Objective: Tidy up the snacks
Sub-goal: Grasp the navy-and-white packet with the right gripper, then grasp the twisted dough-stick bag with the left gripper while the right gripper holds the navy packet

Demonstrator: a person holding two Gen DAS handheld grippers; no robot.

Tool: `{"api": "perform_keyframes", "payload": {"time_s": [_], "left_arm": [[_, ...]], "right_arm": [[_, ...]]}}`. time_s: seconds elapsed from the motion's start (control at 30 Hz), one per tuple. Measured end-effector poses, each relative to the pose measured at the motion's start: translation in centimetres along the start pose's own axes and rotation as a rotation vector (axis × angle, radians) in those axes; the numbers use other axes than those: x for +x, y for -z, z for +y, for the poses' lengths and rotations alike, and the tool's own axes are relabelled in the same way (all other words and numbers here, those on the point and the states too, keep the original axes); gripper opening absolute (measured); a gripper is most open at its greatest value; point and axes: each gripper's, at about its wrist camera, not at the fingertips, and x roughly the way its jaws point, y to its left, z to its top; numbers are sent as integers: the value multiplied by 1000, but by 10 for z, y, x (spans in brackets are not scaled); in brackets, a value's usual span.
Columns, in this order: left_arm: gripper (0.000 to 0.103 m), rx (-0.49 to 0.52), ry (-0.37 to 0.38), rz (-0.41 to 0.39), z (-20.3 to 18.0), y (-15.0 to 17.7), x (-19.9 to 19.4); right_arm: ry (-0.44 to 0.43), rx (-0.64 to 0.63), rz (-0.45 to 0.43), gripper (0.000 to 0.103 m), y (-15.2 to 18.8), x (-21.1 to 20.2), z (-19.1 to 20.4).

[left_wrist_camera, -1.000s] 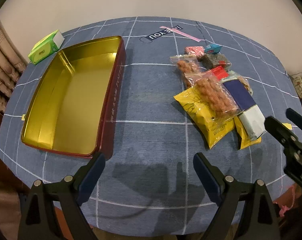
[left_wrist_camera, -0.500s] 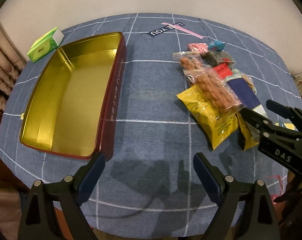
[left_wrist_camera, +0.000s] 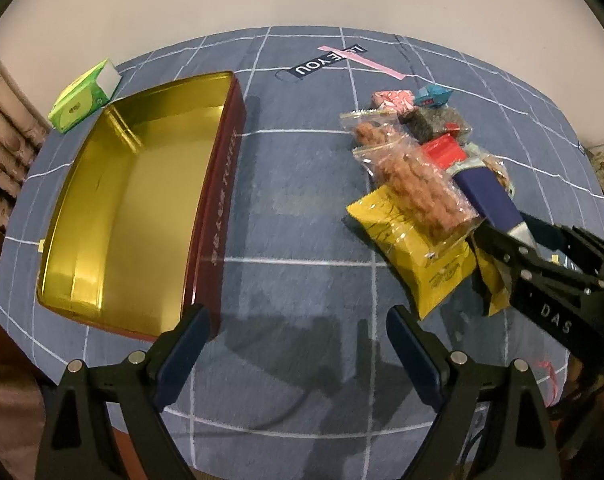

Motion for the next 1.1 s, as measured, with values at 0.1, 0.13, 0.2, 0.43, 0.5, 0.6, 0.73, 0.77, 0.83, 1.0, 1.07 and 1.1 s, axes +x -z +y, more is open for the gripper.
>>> {"api": "perform_keyframes", "payload": {"time_s": [0.1, 0.13, 0.2, 0.43, 0.5, 0.6, 0.73, 0.77, 0.83, 1.0, 1.07, 1.1], "left_arm": [[92, -1, 2, -1, -2, -7, -1], [92, 0, 3, -1, -3, -8, -1], [92, 5, 2, -5, -5, -12, -2], [92, -4, 44, 10, -15, -32, -3], [92, -12, 58, 17, -18, -37, -3], [92, -25, 79, 21, -24, -45, -2], [92, -44, 109, 42, -28, -55, 1], [92, -51, 119, 50, -29, -57, 2], [92, -67, 135, 60, -29, -62, 4], [92, -107, 141, 93, -33, -74, 12], [92, -118, 140, 106, -37, -79, 16], [92, -128, 138, 118, -38, -82, 19]], "right_arm": [[0, -4, -3, 48, 2, -1, 1], [-2, -4, -4, 47, 2, -2, 1], [-1, -6, -12, 47, 3, -4, 3], [11, 9, -31, 47, 6, -13, -6], [13, 21, -36, 47, 6, -15, -12], [31, 34, -55, 47, 7, -21, -22], [58, 53, -66, 47, 11, -26, -40], [69, 62, -66, 47, 12, -26, -46], [79, 82, -64, 47, 16, -26, -56], [115, 126, -54, 47, 22, -21, -78], [119, 142, -49, 47, 23, -19, -85], [119, 150, -48, 47, 24, -18, -88]]}}
